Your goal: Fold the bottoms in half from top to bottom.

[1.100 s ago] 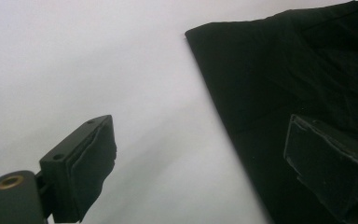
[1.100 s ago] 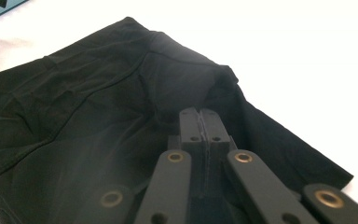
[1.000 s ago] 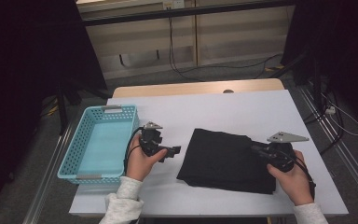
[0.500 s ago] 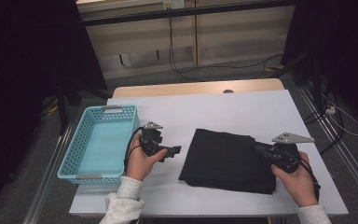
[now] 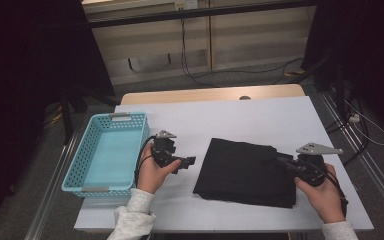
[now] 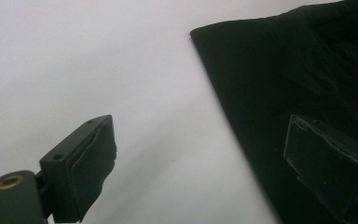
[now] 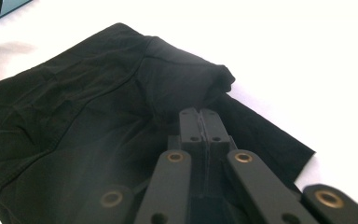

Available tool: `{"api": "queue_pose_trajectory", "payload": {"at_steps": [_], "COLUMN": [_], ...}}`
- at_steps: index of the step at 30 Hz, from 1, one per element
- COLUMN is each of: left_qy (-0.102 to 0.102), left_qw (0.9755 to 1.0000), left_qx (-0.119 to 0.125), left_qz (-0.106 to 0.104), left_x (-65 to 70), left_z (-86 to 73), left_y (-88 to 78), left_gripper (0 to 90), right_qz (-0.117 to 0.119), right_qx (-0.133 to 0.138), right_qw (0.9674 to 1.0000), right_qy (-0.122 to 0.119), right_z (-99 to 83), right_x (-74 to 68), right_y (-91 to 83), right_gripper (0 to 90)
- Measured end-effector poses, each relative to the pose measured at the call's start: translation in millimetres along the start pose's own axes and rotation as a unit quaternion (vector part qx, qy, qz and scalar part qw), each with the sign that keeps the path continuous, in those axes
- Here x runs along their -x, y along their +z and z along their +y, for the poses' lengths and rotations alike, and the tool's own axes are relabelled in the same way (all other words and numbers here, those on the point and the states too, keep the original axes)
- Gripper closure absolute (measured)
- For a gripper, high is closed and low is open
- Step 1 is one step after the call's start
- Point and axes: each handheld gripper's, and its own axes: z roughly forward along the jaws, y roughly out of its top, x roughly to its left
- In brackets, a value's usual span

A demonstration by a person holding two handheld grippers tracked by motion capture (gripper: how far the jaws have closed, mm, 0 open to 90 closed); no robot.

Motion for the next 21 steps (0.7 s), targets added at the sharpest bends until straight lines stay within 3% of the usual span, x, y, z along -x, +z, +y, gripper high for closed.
{"api": "queue_pose_trajectory", "payload": {"at_steps": [21], "left_qy": [0.004], "left_qw": [1.0], "left_qx": [0.003], "left_qz": [0.0], "left_x": [2.8], "left_z": [1.4], "left_y": [0.1], "left_gripper": [9.1], "right_qz": [-0.012], "right_qx": [0.005], "right_qw": [0.9997], "right_qy": [0.021], "right_z": [-7.3], "right_x": [13.9], "right_y": [-13.1], "right_gripper": [90.0]}}
